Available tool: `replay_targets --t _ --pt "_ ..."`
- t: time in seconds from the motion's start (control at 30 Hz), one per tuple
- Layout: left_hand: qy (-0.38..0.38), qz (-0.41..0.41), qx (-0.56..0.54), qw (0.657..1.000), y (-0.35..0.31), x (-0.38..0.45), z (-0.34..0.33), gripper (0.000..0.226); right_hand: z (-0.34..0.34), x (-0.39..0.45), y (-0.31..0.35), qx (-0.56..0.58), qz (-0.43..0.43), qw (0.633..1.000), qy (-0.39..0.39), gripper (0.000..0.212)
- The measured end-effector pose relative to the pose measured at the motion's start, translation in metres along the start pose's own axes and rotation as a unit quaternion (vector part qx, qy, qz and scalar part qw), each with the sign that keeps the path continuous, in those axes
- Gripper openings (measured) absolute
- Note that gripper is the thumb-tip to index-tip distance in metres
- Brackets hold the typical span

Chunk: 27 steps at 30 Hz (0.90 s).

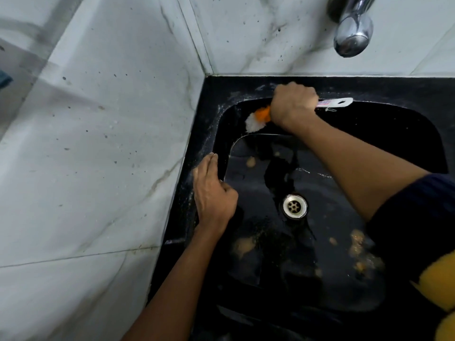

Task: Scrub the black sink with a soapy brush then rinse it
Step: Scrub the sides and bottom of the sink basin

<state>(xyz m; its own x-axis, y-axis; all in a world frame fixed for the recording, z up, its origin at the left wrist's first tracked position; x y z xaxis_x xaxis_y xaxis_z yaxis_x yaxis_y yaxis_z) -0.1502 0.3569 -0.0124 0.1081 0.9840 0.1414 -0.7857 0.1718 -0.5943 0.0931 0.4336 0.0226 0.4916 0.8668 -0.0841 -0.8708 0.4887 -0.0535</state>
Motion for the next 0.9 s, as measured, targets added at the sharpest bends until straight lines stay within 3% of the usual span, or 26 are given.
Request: replay_targets --t 0.07,0.17,0.23,0.3,0.4,0.47,0.57,0.63,0.67,0.8,0.9 --pt "0.002 0.001 0.002 1.000 0.001 -0.001 -0.001 0.073 0.002 -0.012 0.032 -0.042 0.071 0.996 -0.024 0.031" --pt "0.004 0.003 0.001 1.000 0.001 -0.005 -0.004 0.075 0.016 -0.033 0.099 -0.078 0.275 0.955 -0.081 0.028" --pt "0.000 0.005 0.000 1.000 0.001 -0.006 -0.004 0.074 0.026 -0.025 0.108 -0.108 0.328 0.933 -0.101 0.030" --pt "-0.007 0.007 -0.004 1.000 0.002 -0.005 -0.003 0.074 0.025 -0.007 0.088 -0.152 0.278 0.945 -0.087 0.028" --pt "-0.018 0.013 -0.007 1.000 0.002 -0.005 -0.004 0.074 0.008 0.008 0.034 -0.193 0.107 0.975 0.003 0.025" --pt "-0.015 0.023 -0.007 1.000 0.002 -0.009 -0.007 0.074 0.005 0.009 0.022 -0.192 0.061 0.979 0.002 0.024" --pt "-0.014 0.033 -0.003 0.999 -0.001 -0.012 -0.011 0.074 0.008 0.001 0.054 -0.137 0.172 0.973 -0.071 0.025" --pt "-0.010 0.040 0.004 0.999 -0.001 -0.013 -0.013 0.074 0.015 -0.011 0.079 -0.084 0.262 0.957 -0.091 0.029" --pt "-0.008 0.042 0.008 0.999 -0.001 -0.013 -0.013 0.074 0.015 -0.011 0.078 -0.084 0.266 0.956 -0.089 0.031" --pt "-0.010 0.032 0.007 0.999 -0.002 -0.011 -0.011 0.073 -0.006 0.013 0.018 -0.118 0.075 0.989 -0.042 0.029" --pt "-0.012 0.035 0.015 0.999 -0.006 -0.013 -0.013 0.071 -0.008 0.015 0.014 -0.123 0.055 0.990 -0.040 0.028"
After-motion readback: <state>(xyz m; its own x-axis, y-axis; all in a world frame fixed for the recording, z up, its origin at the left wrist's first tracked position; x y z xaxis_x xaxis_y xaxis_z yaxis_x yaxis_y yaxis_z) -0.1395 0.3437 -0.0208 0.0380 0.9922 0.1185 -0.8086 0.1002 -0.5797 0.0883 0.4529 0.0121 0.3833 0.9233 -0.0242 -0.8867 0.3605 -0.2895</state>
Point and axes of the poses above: each hand's wrist, its own x-axis towards the middle knuckle, its own z-axis out of the back of the hand, y = z × x, the point moved 7 cm from there along x, towards the middle knuckle, and after that the axes turned 6 degrees about -y, right-handed, at the moved point
